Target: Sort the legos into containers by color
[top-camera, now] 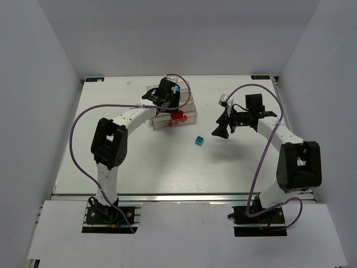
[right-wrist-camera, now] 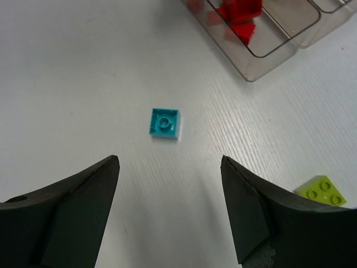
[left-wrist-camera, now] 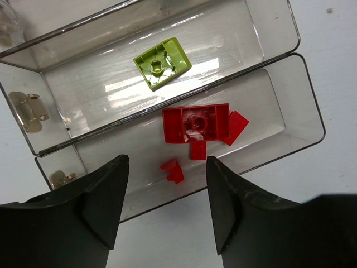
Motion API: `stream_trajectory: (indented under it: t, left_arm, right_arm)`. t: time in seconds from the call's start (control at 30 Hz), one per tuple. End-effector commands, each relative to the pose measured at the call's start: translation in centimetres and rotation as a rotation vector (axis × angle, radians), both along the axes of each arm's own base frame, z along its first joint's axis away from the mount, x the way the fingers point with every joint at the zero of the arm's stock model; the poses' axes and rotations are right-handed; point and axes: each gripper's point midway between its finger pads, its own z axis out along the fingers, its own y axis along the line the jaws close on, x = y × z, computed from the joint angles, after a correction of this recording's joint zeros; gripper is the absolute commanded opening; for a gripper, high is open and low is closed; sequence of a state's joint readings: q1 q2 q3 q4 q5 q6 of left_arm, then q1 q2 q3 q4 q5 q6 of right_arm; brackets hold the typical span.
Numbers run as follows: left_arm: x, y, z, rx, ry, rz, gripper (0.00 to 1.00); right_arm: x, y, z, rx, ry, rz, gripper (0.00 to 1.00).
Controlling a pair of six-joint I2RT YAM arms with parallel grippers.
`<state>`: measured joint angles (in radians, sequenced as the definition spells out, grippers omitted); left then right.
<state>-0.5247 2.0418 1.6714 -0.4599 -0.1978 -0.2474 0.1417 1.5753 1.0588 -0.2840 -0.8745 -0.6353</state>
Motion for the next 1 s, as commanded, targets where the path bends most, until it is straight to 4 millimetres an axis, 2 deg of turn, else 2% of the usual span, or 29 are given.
stream_trajectory:
  t: [0.0, 0.03, 0.07, 0.1, 0.13, 0.17, 0.2, 0.23, 0.27, 0.3, 0.33, 0.37, 0.4, 0.43, 0.47, 0.5, 0.53, 0.57, 0.63, 0.67, 0.73, 0.8, 0.83, 0.87, 0.97]
  left_arm:
    - [-0.2, 0.3, 4.9, -0.036, -0.079, -0.008, 0.66]
    - [-0.5, 0.4, 5.2, -0.043, -0.082, -0.007, 0.59]
    - [-0.8, 0.5, 5.6, -0.054, -0.088, -0.003, 0.53]
    - [-1.7, 1.5, 6.5, -0.071, -0.094, 0.017, 0.46]
    - [-2.3, 2.1, 6.8, -0.076, -0.097, 0.037, 0.35]
    - [-2.7, 2.9, 7.1, -0.089, -0.107, 0.055, 0.21]
    - [-3.6, 4.4, 9.4, -0.133, -0.144, 0.092, 0.18]
    - [-5.1, 5.9, 7.6, -0.118, -0.108, 0.122, 0.18]
    - [-5.9, 7.1, 7.8, -0.122, -0.114, 0.148, 0.25]
    - [-6.8, 8.2, 7.8, -0.131, -0.108, 0.187, 0.37]
    - [-8.3, 11.0, 8.1, -0.111, -0.120, 0.265, 0.55]
    - [-9.2, 12.0, 8.2, -0.102, -0.128, 0.304, 0.81]
    - [-10.0, 13.5, 8.5, -0.107, -0.139, 0.364, 0.90]
    - [-11.3, 14.7, 10.4, -0.126, -0.196, 0.400, 0.97]
    - [-12.3, 16.6, 9.4, -0.087, -0.207, 0.454, 0.98]
    - [-13.0, 17.4, 9.6, -0.079, -0.233, 0.474, 0.98]
    - [-14.1, 18.4, 11.0, -0.095, -0.289, 0.499, 0.98]
    - [-14.9, 20.0, 10.0, -0.054, -0.295, 0.548, 0.98]
    - [-15.8, 21.0, 10.0, -0.042, -0.325, 0.581, 0.98]
    - [-16.5, 21.8, 9.4, -0.026, -0.334, 0.599, 0.98]
    - [-16.8, 22.4, 9.0, -0.013, -0.341, 0.612, 0.98]
    - [-16.9, 22.7, 8.9, 0.008, -0.340, 0.611, 0.98]
    - [-17.0, 22.7, 8.9, 0.012, -0.341, 0.614, 0.98]
    - [-16.9, 22.7, 8.9, 0.010, -0.341, 0.613, 0.98]
    - [-17.1, 22.7, 8.7, 0.009, -0.341, 0.610, 0.98]
  right_arm:
    - [-0.3, 0.9, 1.9, 0.013, -0.094, 0.090, 0.79]
    - [-0.3, 0.9, 1.8, -0.003, -0.144, 0.122, 0.78]
    - [-1.1, 1.3, 1.2, -0.023, -0.159, 0.171, 0.78]
    - [-1.5, 1.4, 0.8, -0.046, -0.198, 0.222, 0.77]
    - [-2.1, 1.3, 0.2, -0.074, -0.251, 0.293, 0.77]
    - [-3.6, 1.4, -1.3, -0.132, -0.395, 0.481, 0.77]
    - [-4.0, 1.0, -2.3, -0.178, -0.470, 0.572, 0.80]
    - [-3.8, 1.0, -2.9, -0.210, -0.528, 0.632, 0.82]
    - [-3.7, 1.5, -4.1, -0.222, -0.496, 0.658, 0.83]
    - [-2.7, 2.0, -3.2, -0.234, -0.485, 0.666, 0.85]
    - [-2.2, 2.4, -2.9, -0.230, -0.458, 0.665, 0.84]
    - [-1.5, 4.1, -2.5, -0.218, -0.368, 0.637, 0.84]
    - [-0.7, 4.7, -2.6, -0.236, -0.334, 0.606, 0.89]
    - [-0.2, 5.1, -2.8, -0.252, -0.303, 0.568, 0.89]
    - [-0.5, 6.5, -3.0, -0.274, -0.280, 0.550, 0.89]
    - [-0.4, 5.8, -4.5, -0.343, -0.169, 0.423, 0.89]
    - [0.8, 6.5, -4.3, -0.348, -0.202, 0.366, 0.89]
    - [0.1, 7.4, -4.7, -0.361, -0.182, 0.360, 0.88]
    - [-0.2, 7.0, -5.7, -0.376, -0.070, 0.249, 0.86]
    - [-0.9, 7.5, -6.1, -0.372, -0.034, 0.248, 0.86]
    - [-1.5, 7.7, -6.4, -0.372, 0.060, 0.156, 0.85]
    - [-1.5, 7.7, -6.3, -0.385, 0.076, 0.095, 0.86]
    - [-2.0, 7.5, -6.9, -0.397, 0.111, 0.053, 0.86]
    - [-1.8, 7.7, -6.8, -0.403, 0.086, 0.035, 0.86]
    - [-0.6, 6.3, -8.0, -0.486, 0.037, -0.071, 0.87]
